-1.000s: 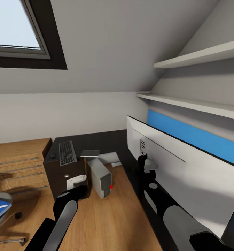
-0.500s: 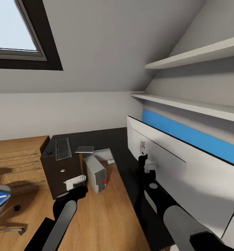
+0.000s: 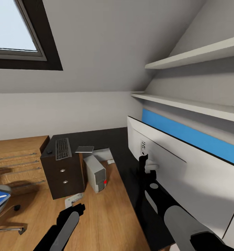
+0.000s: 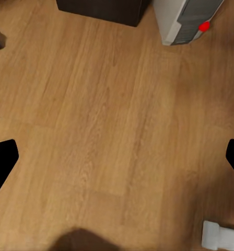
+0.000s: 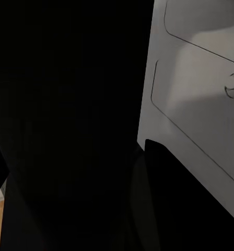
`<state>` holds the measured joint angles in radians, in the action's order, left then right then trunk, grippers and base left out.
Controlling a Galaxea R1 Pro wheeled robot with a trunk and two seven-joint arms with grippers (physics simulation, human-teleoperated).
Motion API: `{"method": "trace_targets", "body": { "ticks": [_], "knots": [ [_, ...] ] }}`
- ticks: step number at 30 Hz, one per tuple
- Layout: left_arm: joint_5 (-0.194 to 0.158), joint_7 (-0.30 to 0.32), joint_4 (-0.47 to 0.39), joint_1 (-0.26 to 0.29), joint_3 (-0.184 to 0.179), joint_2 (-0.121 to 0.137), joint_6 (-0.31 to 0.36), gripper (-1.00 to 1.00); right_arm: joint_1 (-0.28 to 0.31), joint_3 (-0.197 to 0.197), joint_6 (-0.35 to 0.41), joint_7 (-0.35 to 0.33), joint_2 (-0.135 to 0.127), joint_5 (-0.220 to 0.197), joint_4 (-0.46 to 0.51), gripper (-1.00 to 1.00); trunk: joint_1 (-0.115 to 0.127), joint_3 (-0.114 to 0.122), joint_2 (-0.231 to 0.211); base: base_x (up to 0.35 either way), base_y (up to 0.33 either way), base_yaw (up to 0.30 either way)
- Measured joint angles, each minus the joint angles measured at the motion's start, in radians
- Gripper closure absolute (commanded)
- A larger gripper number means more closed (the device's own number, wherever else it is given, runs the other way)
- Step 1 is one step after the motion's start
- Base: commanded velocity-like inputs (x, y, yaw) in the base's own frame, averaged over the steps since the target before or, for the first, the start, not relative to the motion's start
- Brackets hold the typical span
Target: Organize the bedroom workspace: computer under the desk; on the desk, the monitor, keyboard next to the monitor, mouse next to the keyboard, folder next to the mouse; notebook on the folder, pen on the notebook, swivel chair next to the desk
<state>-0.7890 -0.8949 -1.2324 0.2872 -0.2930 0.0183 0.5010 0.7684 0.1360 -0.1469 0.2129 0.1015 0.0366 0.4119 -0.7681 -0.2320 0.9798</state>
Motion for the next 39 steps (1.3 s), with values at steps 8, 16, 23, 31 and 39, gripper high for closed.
{"method": "trace_targets", "body": {
  "ticks": [8, 16, 23, 31, 39],
  "knots": [
    [-0.003, 0.011, 0.011, 0.000, -0.001, 0.014, -0.002, -1.00, 0.000, 0.001, 0.000, 0.000, 0.000, 0.000, -0.001, 1.00, 0.000, 0.000, 0.000, 0.000, 0.000, 0.000],
    [0.002, 0.012, 0.052, 0.000, -0.003, 0.020, -0.008, -1.00, 0.000, 0.001, 0.000, -0.001, 0.000, -0.001, -0.003, 1.00, 0.000, 0.000, 0.000, 0.000, -0.094, 0.089],
    [-0.004, 0.014, 0.081, -0.001, -0.011, 0.029, -0.157, -1.00, 0.000, 0.000, -0.001, -0.001, 0.000, -0.001, -0.002, 1.00, 0.000, 0.000, 0.000, 0.000, -0.283, 0.259],
    [-0.005, 0.016, 0.121, -0.001, -0.024, 0.030, -0.200, -1.00, 0.000, 0.001, 0.000, -0.001, -0.001, 0.000, -0.001, 1.00, 0.000, 0.000, 0.000, 0.000, -0.045, 0.276],
    [-0.007, 0.015, 0.129, -0.002, -0.028, 0.029, -0.206, -1.00, 0.000, 0.001, -0.001, -0.001, -0.001, 0.000, 0.000, 1.00, 0.000, 0.000, 0.000, 0.000, -0.061, 0.161]
  ]
}}
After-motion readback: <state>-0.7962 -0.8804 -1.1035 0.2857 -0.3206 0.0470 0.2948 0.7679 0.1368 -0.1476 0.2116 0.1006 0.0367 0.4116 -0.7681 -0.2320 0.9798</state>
